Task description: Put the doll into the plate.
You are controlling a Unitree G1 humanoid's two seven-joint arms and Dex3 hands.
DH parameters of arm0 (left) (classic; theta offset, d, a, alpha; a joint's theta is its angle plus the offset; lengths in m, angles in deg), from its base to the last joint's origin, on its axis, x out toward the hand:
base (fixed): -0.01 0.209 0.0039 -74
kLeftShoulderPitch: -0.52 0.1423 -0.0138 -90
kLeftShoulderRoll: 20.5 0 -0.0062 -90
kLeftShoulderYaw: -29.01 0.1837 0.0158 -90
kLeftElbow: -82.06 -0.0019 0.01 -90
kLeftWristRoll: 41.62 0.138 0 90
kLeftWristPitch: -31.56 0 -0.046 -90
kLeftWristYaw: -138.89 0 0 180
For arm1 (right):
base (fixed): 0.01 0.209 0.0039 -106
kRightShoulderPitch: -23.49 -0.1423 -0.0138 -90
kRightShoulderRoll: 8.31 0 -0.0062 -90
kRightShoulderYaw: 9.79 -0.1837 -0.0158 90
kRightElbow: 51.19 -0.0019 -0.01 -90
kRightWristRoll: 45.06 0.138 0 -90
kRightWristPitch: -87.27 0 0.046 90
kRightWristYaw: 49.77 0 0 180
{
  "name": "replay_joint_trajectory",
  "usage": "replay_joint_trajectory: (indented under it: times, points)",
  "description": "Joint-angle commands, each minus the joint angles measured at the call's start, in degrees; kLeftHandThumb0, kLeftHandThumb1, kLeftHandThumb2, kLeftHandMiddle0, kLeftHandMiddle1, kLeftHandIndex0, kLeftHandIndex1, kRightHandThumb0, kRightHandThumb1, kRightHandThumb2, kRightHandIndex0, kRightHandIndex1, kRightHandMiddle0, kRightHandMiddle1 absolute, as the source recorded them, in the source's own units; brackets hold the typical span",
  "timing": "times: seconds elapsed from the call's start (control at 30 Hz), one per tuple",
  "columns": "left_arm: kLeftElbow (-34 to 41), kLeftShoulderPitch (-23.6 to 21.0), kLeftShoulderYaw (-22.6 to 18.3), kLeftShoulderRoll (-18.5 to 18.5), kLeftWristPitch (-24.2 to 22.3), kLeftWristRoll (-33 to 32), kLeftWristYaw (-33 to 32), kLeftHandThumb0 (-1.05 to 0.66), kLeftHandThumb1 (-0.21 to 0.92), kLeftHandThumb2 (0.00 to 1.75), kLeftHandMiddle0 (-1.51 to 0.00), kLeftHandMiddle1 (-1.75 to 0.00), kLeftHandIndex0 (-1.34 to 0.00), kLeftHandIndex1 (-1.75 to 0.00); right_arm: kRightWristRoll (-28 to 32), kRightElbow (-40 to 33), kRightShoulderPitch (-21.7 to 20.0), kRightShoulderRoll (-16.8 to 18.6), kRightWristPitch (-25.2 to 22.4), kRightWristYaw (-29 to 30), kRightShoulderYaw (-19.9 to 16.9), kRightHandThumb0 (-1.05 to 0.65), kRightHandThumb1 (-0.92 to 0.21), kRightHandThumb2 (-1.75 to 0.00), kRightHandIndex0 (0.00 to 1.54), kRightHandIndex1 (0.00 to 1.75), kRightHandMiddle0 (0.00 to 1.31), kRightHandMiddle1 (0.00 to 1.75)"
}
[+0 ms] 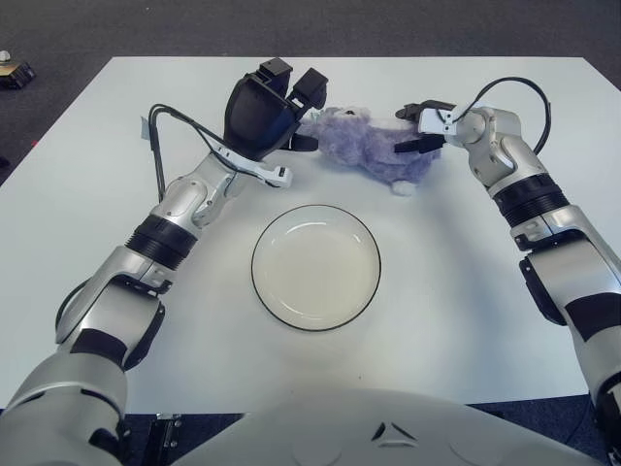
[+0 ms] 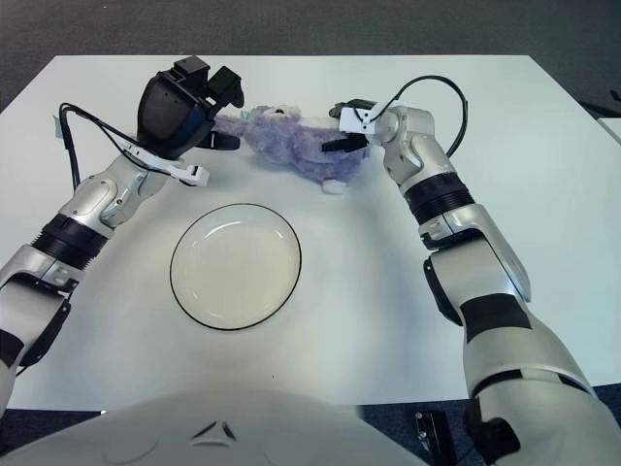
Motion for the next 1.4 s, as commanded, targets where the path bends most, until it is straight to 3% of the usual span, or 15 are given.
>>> replay_joint_trajectory:
  times: [0.0,0.6,0.7,0.8,0.9,1.03,1.07,1.1,1.13,1.17,1.23,1.3,1.33,1.37]
  points:
    - [0.8,0.7,-1.0,-0.1,0.5,-0.1,0.8,-0.4,0.54,1.02,-0.95,-1.75,-0.44,-1.75,-0.8,3.1,2.3,1.3,0.1,-1.1,2.1,-0.94,-0.92,-0.23,0.03,0.0,0.11,0.0]
    - [-0.2,0.5,-2.4,-1.0,3.9,-1.9,1.7,-0.41,0.52,1.04,-0.97,-1.75,-0.45,-1.75,2.9,8.2,2.4,3.0,4.1,-3.6,1.0,-0.91,-0.92,-0.19,0.04,0.0,0.13,0.01]
    - [-0.4,0.5,-2.6,-1.1,4.3,-2.2,2.0,-0.41,0.52,1.04,-0.98,-1.75,-0.45,-1.75,3.6,8.7,2.4,3.0,5.0,-4.3,0.6,-0.9,-0.92,-0.16,0.06,0.01,0.19,0.04]
    - [-0.6,0.4,-2.8,-1.3,5.0,-2.6,2.2,-0.41,0.52,1.05,-0.98,-1.75,-0.45,-1.75,4.2,9.2,2.4,2.8,5.9,-4.5,0.5,-0.8,-0.92,-0.07,0.22,0.02,0.41,0.09]
    - [-0.7,0.4,-3.0,-1.3,5.4,-2.9,2.3,-0.41,0.52,1.05,-0.98,-1.75,-0.45,-1.75,4.2,9.7,2.3,2.6,6.6,-4.5,0.5,-0.74,-0.91,-0.03,0.32,0.02,0.53,0.09]
    - [-1.0,0.3,-3.2,-1.4,6.0,-3.2,2.3,-0.41,0.52,1.05,-0.98,-1.75,-0.45,-1.75,4.0,10.5,2.3,1.9,8.0,-4.4,0.5,-0.62,-0.89,-0.01,0.59,0.04,0.68,0.15]
    - [-1.1,0.3,-3.3,-1.5,6.1,-3.3,2.3,-0.41,0.52,1.05,-0.98,-1.75,-0.45,-1.75,4.0,10.7,2.4,1.7,8.4,-4.4,0.5,-0.57,-0.89,0.0,0.71,0.18,0.69,0.31]
    - [-1.2,0.2,-3.3,-1.6,6.3,-3.3,2.1,-0.41,0.52,1.05,-0.98,-1.75,-0.45,-1.75,3.8,11.1,2.4,1.5,9.0,-4.1,0.6,-0.55,-0.89,0.0,0.73,0.26,0.67,0.4]
    - [-1.3,0.2,-3.4,-1.6,6.4,-3.4,2.1,-0.41,0.51,1.05,-0.98,-1.75,-0.45,-1.75,3.7,11.3,2.5,1.3,9.5,-3.9,0.6,-0.49,-0.9,-0.03,0.74,0.68,0.68,0.7]
    - [-1.5,0.1,-3.5,-1.8,6.6,-3.5,1.9,-0.41,0.51,1.06,-0.98,-1.75,-0.45,-1.75,3.0,11.6,2.7,0.9,10.4,-3.1,1.1,-0.45,-0.91,-0.05,0.73,0.98,0.68,0.9]
    - [-1.7,0.1,-3.7,-1.9,6.9,-3.5,1.8,-0.41,0.51,1.06,-0.99,-1.75,-0.46,-1.75,2.1,11.9,2.9,0.4,11.5,-2.0,1.7,-0.42,-0.91,-0.06,0.78,1.35,0.68,1.06]
    - [-2.0,0.0,-3.8,-2.0,7.2,-3.6,1.8,-0.41,0.51,1.06,-0.99,-1.75,-0.46,-1.75,1.2,11.9,3.1,0.1,12.2,-0.8,2.2,-0.4,-0.91,-0.07,0.81,1.58,0.69,1.16]
    - [-2.1,-0.1,-3.9,-2.1,7.3,-3.6,1.7,-0.41,0.51,1.06,-0.99,-1.75,-0.46,-1.75,0.7,11.8,3.3,-0.1,12.4,-0.1,2.6,-0.4,-0.89,-0.12,0.83,1.62,0.68,1.2]
    - [-2.3,-0.2,-4.0,-2.2,7.4,-3.6,1.7,-0.41,0.51,1.06,-0.99,-1.75,-0.46,-1.75,0.0,11.4,3.6,-0.4,12.5,0.7,3.0,-0.4,-0.79,-0.31,0.87,1.66,0.67,1.27]
